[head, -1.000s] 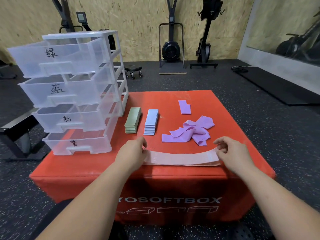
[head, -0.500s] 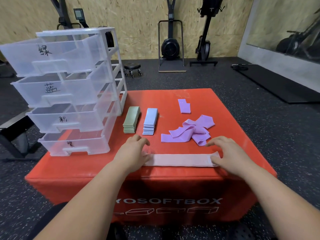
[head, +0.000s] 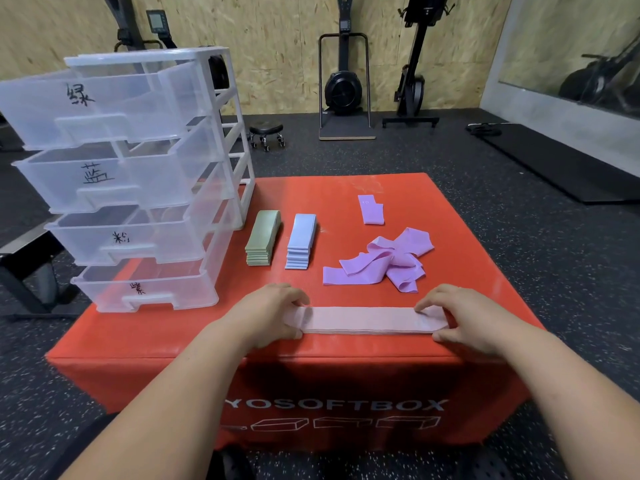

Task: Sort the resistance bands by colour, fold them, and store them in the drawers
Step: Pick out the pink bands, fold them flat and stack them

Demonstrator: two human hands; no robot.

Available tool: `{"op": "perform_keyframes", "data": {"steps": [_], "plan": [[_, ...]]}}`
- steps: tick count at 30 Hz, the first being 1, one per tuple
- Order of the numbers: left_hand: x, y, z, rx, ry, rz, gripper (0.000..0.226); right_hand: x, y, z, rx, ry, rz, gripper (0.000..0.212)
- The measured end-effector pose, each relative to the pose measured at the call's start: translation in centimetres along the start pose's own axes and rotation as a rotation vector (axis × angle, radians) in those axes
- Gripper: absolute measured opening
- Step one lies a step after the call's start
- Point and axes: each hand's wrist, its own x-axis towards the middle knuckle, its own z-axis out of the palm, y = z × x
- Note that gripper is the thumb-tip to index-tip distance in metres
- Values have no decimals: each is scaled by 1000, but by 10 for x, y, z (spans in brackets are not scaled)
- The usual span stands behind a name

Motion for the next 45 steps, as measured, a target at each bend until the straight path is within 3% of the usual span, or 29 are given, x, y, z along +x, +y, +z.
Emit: {"op": "perform_keyframes", "data": {"steps": [9,16,23,28,33,36,38,41,45], "plan": [[0,-3,-2,-4,-8,10,68,-5,-3,-7,72,-9,7,57],[3,18,5,-18,56,118,68,2,-3,-6,270,147,386,34],[6,22,6,-5,6,65,41,4,-21,3,383,131,529,32],[7,19,7,-25,-2,55,37,8,-26,5,457,148,634,37],[11,18,11,-22,-5,56,38,8,-33,2,561,250,635,32],[14,22,14,-27,53,89,40,6,-38,-4,770,310,542,34],[16,36,14,-160,123,113,32,3,-48,-14,942,337,476,39],[21,77,14,-560,127,72,17,-1,-69,-22,1154,334,371,40],[28,122,13,-1108,25,-99,21,0,-93,-15,1152,354,259,42]]}}
